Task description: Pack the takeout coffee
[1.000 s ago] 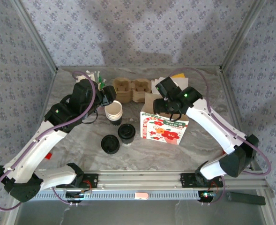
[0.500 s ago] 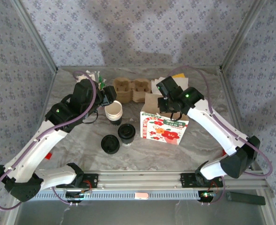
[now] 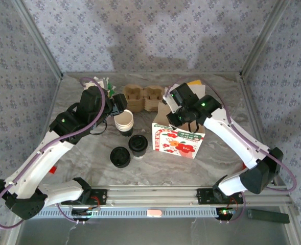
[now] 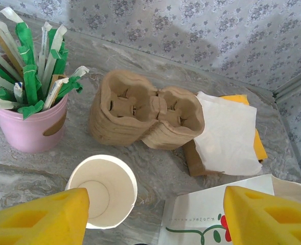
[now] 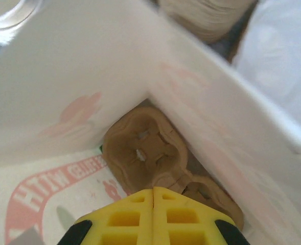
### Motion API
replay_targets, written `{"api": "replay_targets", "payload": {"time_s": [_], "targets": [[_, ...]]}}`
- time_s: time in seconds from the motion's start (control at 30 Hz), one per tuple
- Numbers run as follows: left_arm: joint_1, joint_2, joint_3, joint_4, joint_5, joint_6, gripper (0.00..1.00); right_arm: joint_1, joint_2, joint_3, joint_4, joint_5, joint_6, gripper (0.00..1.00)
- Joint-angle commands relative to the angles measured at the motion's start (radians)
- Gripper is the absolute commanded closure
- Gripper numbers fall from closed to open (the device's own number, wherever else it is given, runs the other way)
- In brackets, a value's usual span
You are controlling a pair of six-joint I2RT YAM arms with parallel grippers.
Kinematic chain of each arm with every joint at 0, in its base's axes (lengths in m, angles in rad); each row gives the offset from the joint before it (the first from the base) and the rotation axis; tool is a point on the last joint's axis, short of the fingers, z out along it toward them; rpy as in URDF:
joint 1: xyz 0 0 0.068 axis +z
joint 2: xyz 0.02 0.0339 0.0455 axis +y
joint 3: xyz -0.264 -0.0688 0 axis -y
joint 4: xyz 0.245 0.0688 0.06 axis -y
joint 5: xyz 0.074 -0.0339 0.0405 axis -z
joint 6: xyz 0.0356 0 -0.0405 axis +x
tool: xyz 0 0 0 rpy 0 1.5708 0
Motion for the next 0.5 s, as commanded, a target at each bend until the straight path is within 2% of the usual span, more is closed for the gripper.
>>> {"api": "replay_targets", "payload": {"time_s": [0.0, 0.2, 0.47], "targets": [[-0.003, -0.005, 0.029, -0.023, -0.004, 0.001, 0.3, 0.003, 0.006, 0.062, -0.113, -0.038, -0.261, 0.97], [-0.006, -0.014, 0.027, -0.038, -0.009, 0.0, 0.3, 0.006, 0.012, 0.058, -0.165, 0.113, -0.448, 0.98], [-0.006, -0.016, 0.029, -0.052, -0.013, -0.004, 0.3, 0.006, 0.061, 0.119, -0.211, 0.153, -0.535, 0.99]]}}
